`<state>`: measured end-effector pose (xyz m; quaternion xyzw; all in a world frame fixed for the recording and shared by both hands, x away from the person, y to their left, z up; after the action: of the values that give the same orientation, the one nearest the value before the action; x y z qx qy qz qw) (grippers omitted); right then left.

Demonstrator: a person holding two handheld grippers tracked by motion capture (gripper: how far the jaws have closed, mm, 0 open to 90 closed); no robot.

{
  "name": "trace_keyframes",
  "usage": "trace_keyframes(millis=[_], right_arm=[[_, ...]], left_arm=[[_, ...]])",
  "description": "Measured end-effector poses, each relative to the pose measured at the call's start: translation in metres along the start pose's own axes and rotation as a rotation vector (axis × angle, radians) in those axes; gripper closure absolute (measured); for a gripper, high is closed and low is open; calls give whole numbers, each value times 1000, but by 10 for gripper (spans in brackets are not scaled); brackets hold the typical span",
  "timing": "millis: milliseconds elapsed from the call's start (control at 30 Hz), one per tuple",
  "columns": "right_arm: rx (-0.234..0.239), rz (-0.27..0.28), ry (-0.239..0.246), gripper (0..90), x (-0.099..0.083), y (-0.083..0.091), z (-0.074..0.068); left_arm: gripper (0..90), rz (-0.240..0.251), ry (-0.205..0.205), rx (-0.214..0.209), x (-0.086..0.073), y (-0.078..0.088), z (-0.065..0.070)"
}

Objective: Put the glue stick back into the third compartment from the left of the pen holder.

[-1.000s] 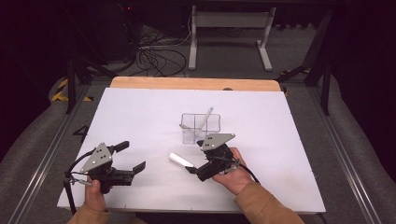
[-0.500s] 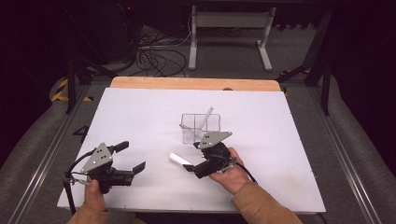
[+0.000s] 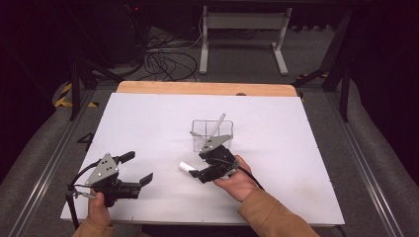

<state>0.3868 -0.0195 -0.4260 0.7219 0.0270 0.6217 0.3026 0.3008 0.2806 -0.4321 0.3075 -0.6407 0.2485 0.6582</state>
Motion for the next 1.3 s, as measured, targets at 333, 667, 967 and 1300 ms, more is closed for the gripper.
trace_keyframes(millis=[333,667,967,1300], right_arm=[[-29,-59,27,349,5,-18,-2],[-65,-119,69,390,8,-36,-6],[-88,-155,89,422,6,-48,-8],[-103,-186,88,464,-2,-61,-7]], left_arm=[[73,-8,2,11,-2,4,2],[73,-16,-8,15,-3,4,3],[74,-19,-13,15,-3,4,4],[73,-23,-14,12,-4,2,4]])
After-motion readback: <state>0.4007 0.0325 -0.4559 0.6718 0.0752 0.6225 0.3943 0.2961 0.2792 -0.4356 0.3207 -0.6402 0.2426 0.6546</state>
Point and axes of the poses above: each handheld gripper's, and its own axes: y roughly backward along the jaws, x roughly out of its top, z roughly to its right, the point moved 1 cm from there along -y, roughly forward along the jaws, and after that the axes turned 15 degrees about z, right-handed, at the moved point
